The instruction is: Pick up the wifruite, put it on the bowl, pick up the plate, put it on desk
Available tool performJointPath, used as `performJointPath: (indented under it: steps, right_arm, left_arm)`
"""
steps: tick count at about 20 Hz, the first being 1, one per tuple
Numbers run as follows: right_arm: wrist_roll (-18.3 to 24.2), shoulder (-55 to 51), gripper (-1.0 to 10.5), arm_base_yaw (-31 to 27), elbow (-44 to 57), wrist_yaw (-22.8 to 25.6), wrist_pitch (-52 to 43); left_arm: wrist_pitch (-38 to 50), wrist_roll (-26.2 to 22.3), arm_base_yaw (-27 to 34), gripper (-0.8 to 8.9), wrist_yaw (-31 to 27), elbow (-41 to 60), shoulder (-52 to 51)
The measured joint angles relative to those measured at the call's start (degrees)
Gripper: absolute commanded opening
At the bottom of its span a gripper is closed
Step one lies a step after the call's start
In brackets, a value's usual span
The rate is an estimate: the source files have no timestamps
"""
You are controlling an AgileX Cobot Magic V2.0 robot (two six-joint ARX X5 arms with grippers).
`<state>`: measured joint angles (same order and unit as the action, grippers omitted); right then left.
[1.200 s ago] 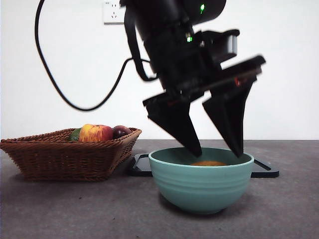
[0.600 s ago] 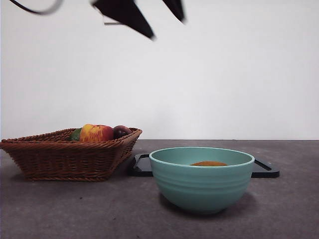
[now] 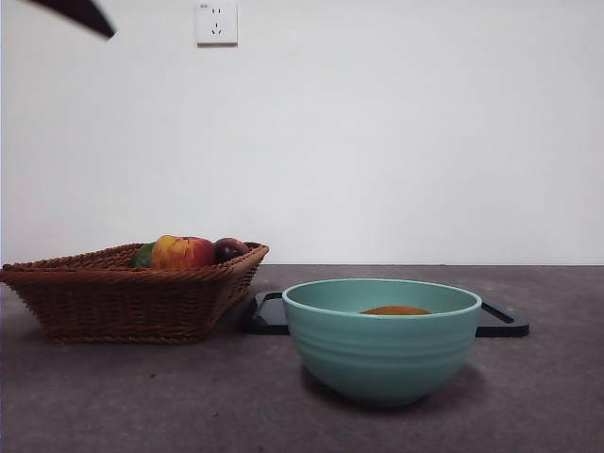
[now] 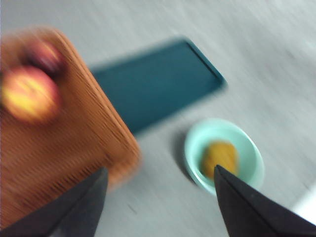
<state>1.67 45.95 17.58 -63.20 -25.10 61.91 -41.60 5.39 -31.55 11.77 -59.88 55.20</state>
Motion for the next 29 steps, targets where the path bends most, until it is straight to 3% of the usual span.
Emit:
performJointPath:
  steps: [5, 10, 22, 27, 29]
  right_arm:
    - [0.0, 0.0, 4.3, 0.0, 0.0, 0.02, 0.0]
    - [0.0, 0.0, 4.3, 0.0, 0.0, 0.02, 0.0]
    - [-1.66, 0.42, 4.3, 0.02, 2.23, -0.02, -0.63]
    - [-9.07, 3.17, 4.2, 2.64, 14.69, -0.22, -11.43]
    - [-12.41, 4.68, 3.5, 4.87, 18.67, -0.24, -17.55]
  left_arm:
    - [-0.9, 0.74, -0.02, 3.44, 8.66, 10.4, -7.61]
    - [-2.51, 1.16, -0.02, 3.43, 17.4, 11.04, -8.35]
    - [-2.56, 1.18, -0.02, 3.44, 17.84, 11.04, -8.35]
    - [-2.56, 1.18, -0.02, 3.43, 17.9, 11.04, -8.35]
    - [-2.56, 1.18, -0.02, 3.44, 17.99, 11.04, -8.35]
